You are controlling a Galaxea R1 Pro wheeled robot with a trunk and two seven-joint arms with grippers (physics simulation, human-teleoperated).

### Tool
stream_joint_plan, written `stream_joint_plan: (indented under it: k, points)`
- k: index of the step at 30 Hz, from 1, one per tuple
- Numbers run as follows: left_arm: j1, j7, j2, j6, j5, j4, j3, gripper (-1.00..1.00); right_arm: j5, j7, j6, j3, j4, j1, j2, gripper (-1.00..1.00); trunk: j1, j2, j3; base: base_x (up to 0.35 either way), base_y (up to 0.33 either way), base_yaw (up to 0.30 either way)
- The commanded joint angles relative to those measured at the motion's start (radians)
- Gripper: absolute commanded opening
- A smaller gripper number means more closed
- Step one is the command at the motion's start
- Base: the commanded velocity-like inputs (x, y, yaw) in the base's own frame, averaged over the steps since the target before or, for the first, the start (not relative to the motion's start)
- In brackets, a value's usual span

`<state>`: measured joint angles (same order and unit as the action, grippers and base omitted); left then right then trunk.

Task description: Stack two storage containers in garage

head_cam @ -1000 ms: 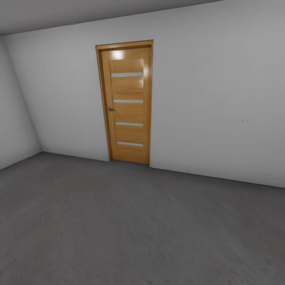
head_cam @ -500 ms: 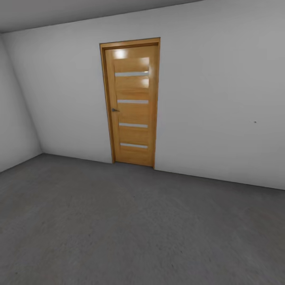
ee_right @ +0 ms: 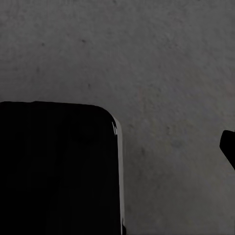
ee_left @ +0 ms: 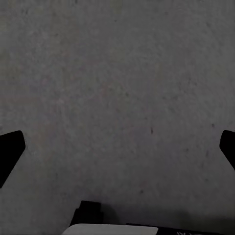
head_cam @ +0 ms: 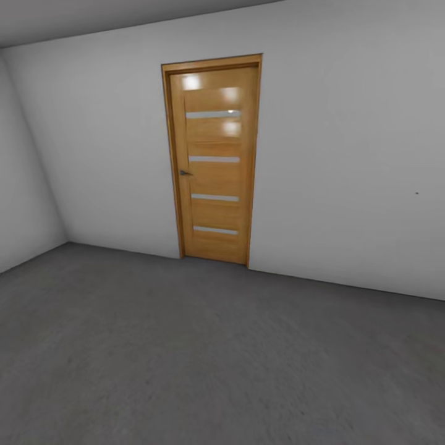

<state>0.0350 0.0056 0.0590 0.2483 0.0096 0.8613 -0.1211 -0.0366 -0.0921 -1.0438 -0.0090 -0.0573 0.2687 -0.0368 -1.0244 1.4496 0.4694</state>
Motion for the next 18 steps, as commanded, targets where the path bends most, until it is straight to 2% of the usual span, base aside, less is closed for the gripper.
stream_joint_plan:
  k: [1,12,18]
  points:
    - [0.0,0.001,0.001,0.006,0.001,0.002,-0.002,1.0,-0.005,-0.006,-0.003,0.0,-0.001,0.0,0.0,1.0,-0.001,0.0,0.001,0.256,0.227,0.0]
    - [0.0,0.001,-0.001,0.006,0.0,0.002,-0.002,1.0,-0.005,-0.006,-0.003,0.0,-0.001,0.0,0.0,1.0,-0.001,0.0,0.001,0.256,0.226,-0.005]
    - [0.0,0.001,-0.001,0.007,0.0,0.002,-0.002,1.0,-0.005,-0.006,-0.003,0.0,-0.001,0.0,0.0,1.0,-0.001,0.0,0.001,0.257,0.226,-0.161]
